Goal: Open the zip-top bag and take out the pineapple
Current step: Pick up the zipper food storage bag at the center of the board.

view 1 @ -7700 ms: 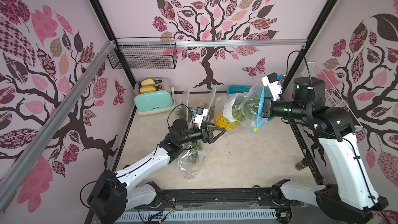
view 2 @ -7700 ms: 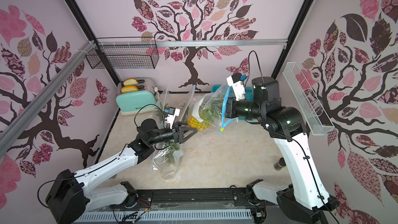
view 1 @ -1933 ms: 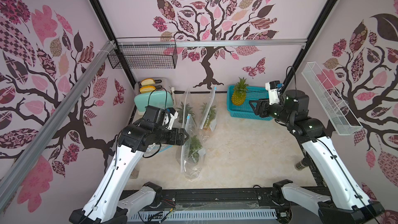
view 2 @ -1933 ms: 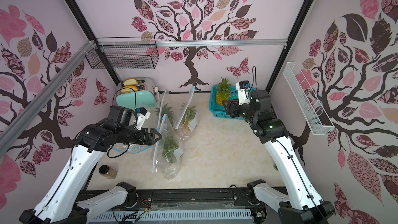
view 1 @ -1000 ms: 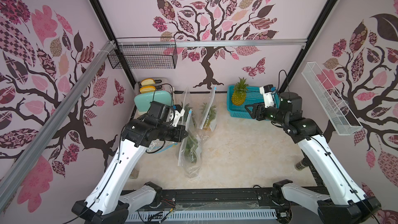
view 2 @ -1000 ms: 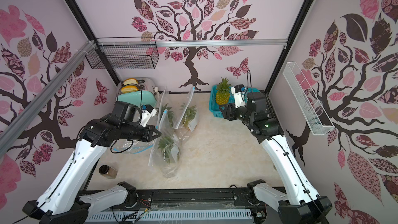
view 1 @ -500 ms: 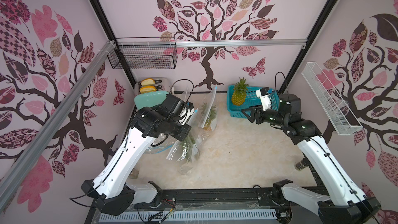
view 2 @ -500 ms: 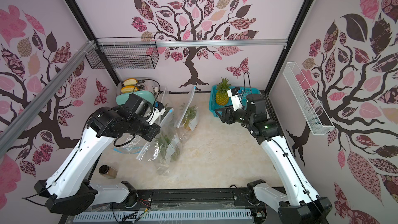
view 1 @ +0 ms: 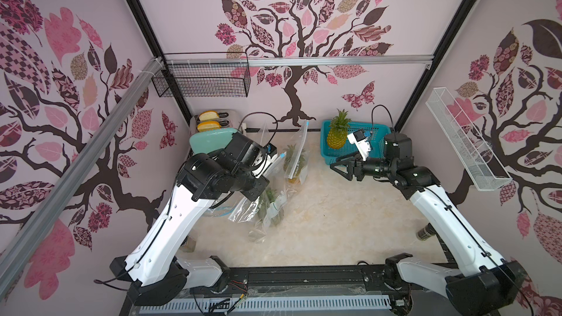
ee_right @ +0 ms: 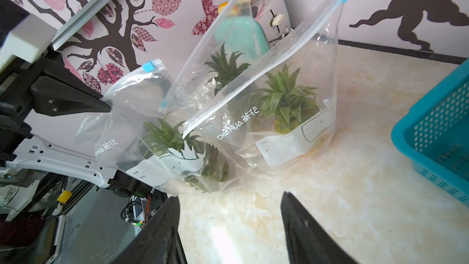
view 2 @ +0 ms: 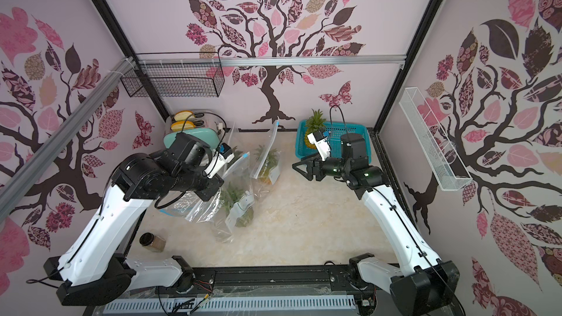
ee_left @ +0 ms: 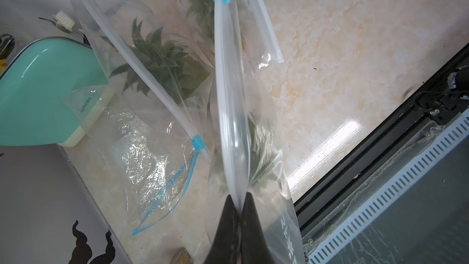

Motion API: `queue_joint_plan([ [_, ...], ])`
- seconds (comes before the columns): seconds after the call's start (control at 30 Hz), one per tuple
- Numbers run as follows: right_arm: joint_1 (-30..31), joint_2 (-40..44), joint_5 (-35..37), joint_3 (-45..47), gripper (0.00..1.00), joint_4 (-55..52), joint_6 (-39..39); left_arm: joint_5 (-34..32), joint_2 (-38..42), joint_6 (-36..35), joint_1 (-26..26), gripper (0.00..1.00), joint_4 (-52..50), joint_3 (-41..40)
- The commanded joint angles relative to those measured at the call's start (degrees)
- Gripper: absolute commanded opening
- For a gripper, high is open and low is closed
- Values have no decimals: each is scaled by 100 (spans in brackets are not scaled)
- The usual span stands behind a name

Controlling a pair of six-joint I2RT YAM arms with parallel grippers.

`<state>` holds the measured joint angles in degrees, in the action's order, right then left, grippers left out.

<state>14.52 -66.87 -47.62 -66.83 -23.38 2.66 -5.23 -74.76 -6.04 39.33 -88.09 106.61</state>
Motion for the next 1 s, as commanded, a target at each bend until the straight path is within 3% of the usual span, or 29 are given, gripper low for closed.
queue_joint_plan([
  [0.0, 41, -99, -415, -124, 66, 152, -127, 175, 225, -151, 22, 0, 142, 506],
  [0.17, 116, -152, -641, -146, 67, 292, -89, 582, 177, -199, 66, 0, -91, 1088],
  [0.5, 266, 77, -992, -118, 69, 342, -217, 1273, 168, -405, 434, 0, 128, 1069],
  [0.7, 270, 294, -1192, -55, 70, 225, -387, 415, -571, -768, 1751, 0, 159, 1137],
  [0.83, 270, 542, -1046, 144, 70, 71, -485, -38, -836, -975, 1865, 0, 656, 832],
  [0.97, 270, 914, -477, 412, 71, -20, -453, -1010, -527, -1337, 2035, 0, 1915, -230],
])
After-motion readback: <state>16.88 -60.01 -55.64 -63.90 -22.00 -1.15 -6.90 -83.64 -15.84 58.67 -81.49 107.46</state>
